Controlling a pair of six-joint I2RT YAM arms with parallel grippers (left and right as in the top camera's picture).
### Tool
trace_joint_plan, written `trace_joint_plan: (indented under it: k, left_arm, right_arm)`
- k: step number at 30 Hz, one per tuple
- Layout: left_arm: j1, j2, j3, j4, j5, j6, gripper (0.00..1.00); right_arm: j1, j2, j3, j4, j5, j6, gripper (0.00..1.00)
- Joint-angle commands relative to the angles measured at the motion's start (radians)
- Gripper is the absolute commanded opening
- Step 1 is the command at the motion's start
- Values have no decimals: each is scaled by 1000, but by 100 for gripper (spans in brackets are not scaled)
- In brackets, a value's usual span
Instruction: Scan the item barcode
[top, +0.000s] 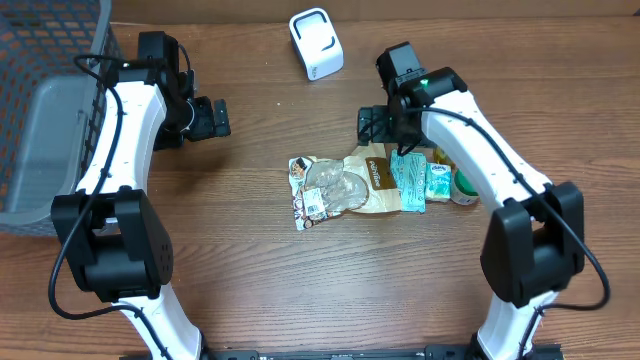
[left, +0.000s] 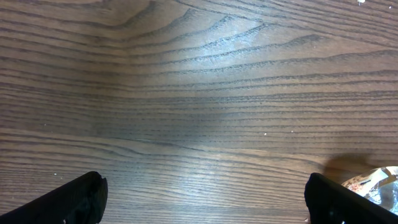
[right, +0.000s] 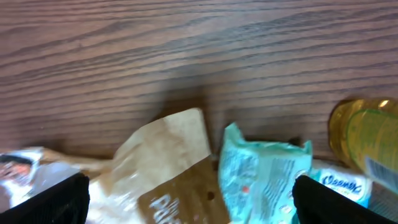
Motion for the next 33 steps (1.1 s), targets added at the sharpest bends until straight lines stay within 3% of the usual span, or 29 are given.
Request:
trace_joint_plan:
  k: [1,20,29,33]
  left_arm:
    - [0,-18,7,1,-6,7,100]
    - [0,-18,7,1,-6,7,100]
    - [0,-18,7,1,-6,7,100]
    - [0,-18,7,1,-6,7,100]
  right_arm:
    - [50,-166,2,6,9,4,100]
    - [64,-734,2,3,20,-12,100]
    - [63,-909,0,-217,47,-14,100]
    - [15,-1012,-77,-217,43,-5,100]
